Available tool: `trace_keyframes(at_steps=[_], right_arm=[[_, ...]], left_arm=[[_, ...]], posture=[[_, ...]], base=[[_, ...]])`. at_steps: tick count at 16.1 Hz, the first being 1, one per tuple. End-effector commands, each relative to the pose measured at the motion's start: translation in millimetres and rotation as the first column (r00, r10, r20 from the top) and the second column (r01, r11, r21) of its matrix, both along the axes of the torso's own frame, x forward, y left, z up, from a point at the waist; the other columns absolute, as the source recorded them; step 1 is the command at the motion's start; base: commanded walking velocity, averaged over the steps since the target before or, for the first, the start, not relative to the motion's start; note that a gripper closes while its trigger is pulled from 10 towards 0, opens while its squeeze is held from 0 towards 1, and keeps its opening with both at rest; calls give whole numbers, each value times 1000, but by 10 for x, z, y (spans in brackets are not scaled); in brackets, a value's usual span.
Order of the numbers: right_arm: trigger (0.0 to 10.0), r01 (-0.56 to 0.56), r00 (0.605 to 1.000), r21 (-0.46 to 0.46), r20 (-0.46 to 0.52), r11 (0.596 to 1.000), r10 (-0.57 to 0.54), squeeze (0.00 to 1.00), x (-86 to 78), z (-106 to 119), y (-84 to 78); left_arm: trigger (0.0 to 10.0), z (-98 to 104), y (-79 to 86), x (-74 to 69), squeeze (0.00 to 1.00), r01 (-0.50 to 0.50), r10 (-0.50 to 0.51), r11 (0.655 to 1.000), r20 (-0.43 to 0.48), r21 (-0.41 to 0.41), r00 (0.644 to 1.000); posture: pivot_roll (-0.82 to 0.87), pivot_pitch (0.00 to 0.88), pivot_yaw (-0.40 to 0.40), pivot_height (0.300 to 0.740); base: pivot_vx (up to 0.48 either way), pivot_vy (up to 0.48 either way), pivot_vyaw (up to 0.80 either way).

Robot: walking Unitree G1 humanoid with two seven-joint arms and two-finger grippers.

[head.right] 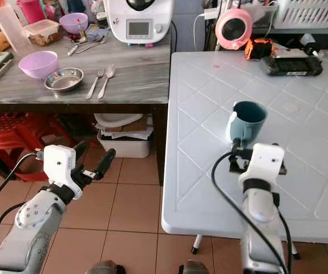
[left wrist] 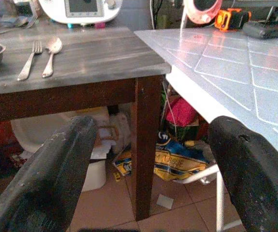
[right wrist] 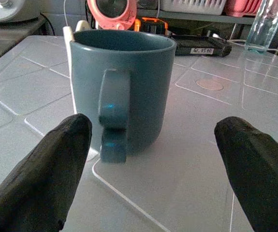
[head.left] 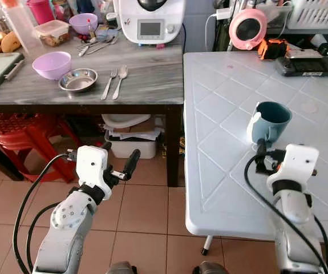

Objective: Setting the table

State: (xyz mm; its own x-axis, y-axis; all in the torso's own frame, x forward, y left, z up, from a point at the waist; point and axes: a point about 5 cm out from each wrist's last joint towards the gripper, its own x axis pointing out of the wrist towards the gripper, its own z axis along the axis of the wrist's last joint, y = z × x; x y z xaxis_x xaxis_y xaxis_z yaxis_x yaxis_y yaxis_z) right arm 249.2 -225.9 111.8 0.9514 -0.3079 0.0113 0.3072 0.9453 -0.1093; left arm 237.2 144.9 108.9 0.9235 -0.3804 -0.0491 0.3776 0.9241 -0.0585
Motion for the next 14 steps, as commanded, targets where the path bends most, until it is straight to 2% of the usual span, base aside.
trace_keyframes(at_steps=[1,5,6,7,8,14], right_arm=[[10000,-2,1000,16,-9,1000,2,0,33,-4,-14],[10000,-35,999,25,-12,999,36,0,81,2,8],[7137,-43,999,30,-11,999,44,0,104,14,5],[2784,-60,998,30,-8,998,60,0,124,30,5],[0,-73,997,28,-1,997,74,0,141,48,1],[0,-115,993,26,-7,993,116,0,164,77,-3]], left_arm=[[10000,27,11,-9,0,11,-11,1000,3,17,1000],[10000,30,19,-8,0,9,-9,1000,-2,24,1000],[10000,31,19,-6,0,9,-9,1000,-5,25,1000],[10000,32,19,-4,0,9,-9,1000,-7,26,1000],[10000,32,19,-2,0,9,-9,1000,-8,26,1000],[10000,25,8,14,0,3,-3,1000,-13,24,1000]], posture=[[24,64,77,740],[28,65,76,740],[27,65,76,740],[27,65,77,740],[26,65,77,740],[23,61,70,740]], base=[[0,0,0],[0,0,0],[0,0,0],[0,0,0],[0,0,0],[0,0,0]])
